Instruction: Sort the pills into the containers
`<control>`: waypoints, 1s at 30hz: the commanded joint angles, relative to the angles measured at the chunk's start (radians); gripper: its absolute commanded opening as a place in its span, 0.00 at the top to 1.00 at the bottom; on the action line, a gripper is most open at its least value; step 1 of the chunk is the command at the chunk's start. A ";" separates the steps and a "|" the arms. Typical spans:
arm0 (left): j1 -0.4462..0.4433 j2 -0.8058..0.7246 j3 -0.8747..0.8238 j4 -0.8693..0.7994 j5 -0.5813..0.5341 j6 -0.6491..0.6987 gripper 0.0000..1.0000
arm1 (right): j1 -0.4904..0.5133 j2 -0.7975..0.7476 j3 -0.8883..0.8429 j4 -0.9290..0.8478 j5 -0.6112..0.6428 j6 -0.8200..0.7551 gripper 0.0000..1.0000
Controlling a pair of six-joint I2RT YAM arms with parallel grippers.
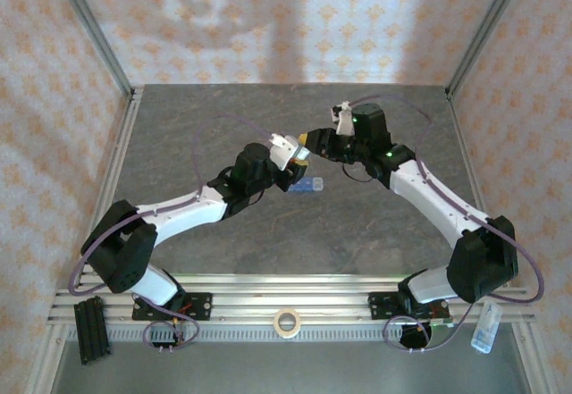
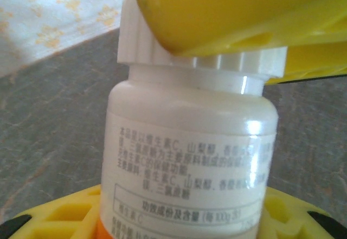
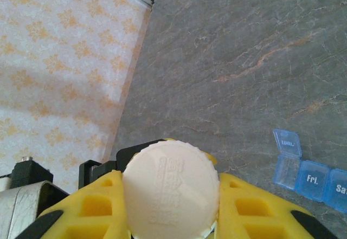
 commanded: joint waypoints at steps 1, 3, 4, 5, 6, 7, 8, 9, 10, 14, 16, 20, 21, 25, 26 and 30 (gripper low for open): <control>-0.013 -0.010 -0.025 0.065 -0.124 0.057 1.00 | -0.017 -0.002 0.023 0.045 -0.022 -0.041 0.78; -0.013 -0.010 -0.035 0.084 -0.127 0.056 1.00 | -0.026 -0.003 0.023 0.051 -0.034 -0.046 0.79; -0.012 -0.009 -0.038 0.089 -0.121 0.055 1.00 | -0.033 -0.003 0.021 0.055 -0.039 -0.048 0.79; -0.013 -0.007 -0.040 0.091 -0.110 0.053 1.00 | -0.040 -0.007 0.020 0.058 -0.041 -0.050 0.79; -0.013 -0.005 -0.041 0.093 -0.101 0.051 1.00 | -0.048 -0.009 0.017 0.066 -0.049 -0.049 0.79; -0.013 -0.005 -0.042 0.097 -0.089 0.045 1.00 | -0.058 -0.013 0.010 0.083 -0.060 -0.046 0.79; -0.013 -0.006 -0.046 0.103 -0.074 0.041 1.00 | -0.066 -0.020 0.003 0.099 -0.070 -0.041 0.79; -0.013 -0.006 -0.048 0.109 -0.064 0.035 1.00 | -0.075 -0.027 -0.004 0.114 -0.082 -0.037 0.79; -0.012 -0.007 -0.050 0.113 -0.053 0.027 1.00 | -0.082 -0.034 -0.013 0.128 -0.092 -0.036 0.80; -0.013 -0.016 -0.056 0.131 0.005 0.001 1.00 | -0.105 -0.064 -0.036 0.168 -0.123 -0.030 0.80; -0.012 -0.019 -0.062 0.152 0.026 -0.019 1.00 | -0.112 -0.071 -0.038 0.173 -0.134 -0.030 0.80; -0.013 -0.028 -0.073 0.188 0.047 -0.055 1.00 | -0.121 -0.084 -0.043 0.169 -0.135 -0.032 0.80; -0.013 -0.031 -0.075 0.194 0.047 -0.063 1.00 | -0.124 -0.088 -0.044 0.168 -0.133 -0.032 0.80; -0.013 -0.036 -0.080 0.201 0.048 -0.070 1.00 | -0.134 -0.097 -0.059 0.173 -0.120 -0.026 0.80; -0.013 -0.037 -0.079 0.201 0.048 -0.069 1.00 | -0.135 -0.097 -0.061 0.174 -0.116 -0.026 0.80; -0.013 -0.039 -0.079 0.189 0.042 -0.071 1.00 | -0.143 -0.073 -0.029 0.054 0.029 -0.056 0.80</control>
